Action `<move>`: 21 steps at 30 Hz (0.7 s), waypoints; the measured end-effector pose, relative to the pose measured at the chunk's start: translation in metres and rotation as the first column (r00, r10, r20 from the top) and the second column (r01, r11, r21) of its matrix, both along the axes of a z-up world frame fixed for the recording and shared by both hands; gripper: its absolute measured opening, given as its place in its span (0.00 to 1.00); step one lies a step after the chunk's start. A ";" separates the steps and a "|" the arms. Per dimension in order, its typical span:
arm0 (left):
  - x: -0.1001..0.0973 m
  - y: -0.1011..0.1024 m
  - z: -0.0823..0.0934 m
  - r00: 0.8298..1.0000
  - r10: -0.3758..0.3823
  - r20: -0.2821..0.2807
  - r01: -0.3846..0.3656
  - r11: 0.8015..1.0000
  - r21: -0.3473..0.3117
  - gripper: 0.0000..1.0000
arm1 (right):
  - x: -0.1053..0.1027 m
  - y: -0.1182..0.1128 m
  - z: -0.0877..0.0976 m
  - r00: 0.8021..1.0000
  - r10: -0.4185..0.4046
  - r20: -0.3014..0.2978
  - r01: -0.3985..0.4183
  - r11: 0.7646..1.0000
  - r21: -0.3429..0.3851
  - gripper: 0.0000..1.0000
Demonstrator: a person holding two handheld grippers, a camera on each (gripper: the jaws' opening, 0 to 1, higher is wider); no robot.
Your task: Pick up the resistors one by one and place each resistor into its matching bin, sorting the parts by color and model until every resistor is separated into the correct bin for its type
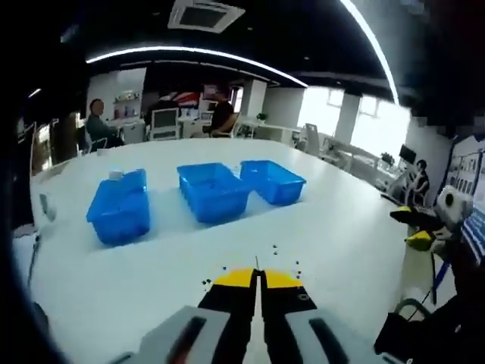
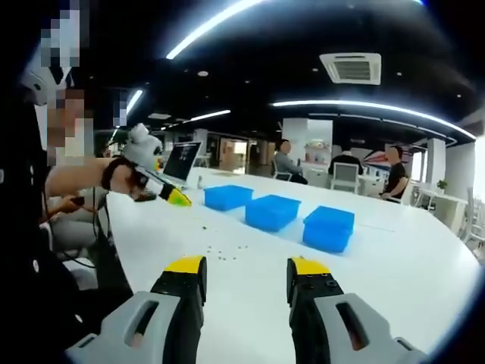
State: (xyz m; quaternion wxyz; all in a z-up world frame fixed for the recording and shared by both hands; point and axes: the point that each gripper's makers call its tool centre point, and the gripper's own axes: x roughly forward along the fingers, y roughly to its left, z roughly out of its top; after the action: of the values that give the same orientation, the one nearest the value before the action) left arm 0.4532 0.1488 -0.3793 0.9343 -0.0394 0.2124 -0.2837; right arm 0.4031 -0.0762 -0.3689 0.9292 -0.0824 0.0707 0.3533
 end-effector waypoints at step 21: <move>-0.029 0.034 0.091 0.917 0.111 0.383 -0.031 0.978 -0.208 0.06 | -0.011 0.003 0.010 1.000 -0.014 0.009 0.014 1.000 0.005 0.44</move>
State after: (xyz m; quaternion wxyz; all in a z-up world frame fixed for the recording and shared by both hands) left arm 0.4241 0.1831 -0.2883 0.9590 -0.0818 -0.0099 -0.2711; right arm 0.3919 -0.0729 -0.3585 0.9321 -0.0815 0.0661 0.3467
